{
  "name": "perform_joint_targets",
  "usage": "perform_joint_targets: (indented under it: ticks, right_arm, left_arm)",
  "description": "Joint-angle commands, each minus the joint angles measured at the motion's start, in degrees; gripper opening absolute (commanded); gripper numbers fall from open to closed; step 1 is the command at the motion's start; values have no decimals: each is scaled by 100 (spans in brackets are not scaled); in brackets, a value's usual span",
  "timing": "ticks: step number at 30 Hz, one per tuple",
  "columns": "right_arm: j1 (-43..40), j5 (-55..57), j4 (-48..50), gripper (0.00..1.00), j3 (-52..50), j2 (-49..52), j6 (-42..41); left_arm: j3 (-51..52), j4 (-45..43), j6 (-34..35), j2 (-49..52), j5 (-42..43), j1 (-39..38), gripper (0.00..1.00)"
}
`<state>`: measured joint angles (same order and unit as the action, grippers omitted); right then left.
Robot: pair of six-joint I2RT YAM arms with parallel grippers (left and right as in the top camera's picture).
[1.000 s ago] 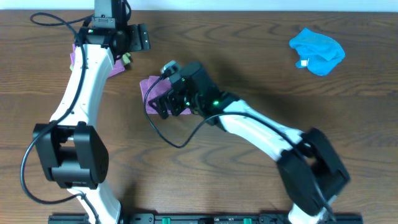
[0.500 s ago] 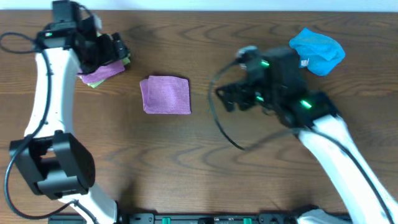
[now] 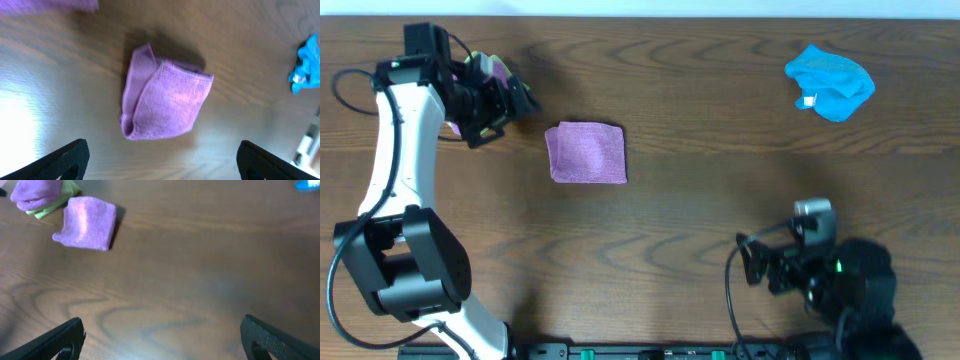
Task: Fold the cloth
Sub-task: 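Grasp the folded purple cloth with the left gripper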
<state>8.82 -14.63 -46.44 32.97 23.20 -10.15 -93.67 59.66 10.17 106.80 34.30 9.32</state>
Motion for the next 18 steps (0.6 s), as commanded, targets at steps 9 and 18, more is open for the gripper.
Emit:
perform_joint_targets:
  ticks: [9,18]
  right_arm:
    - [-55,227,-625,99,-269,-1276,-726]
    - [-55,221,-612,99,-269,-1276,-1467]
  left_arm:
    - [1482,-793,-192,-129,826,4,96]
    - [3036,-2771,699,-129,1539,2,96]
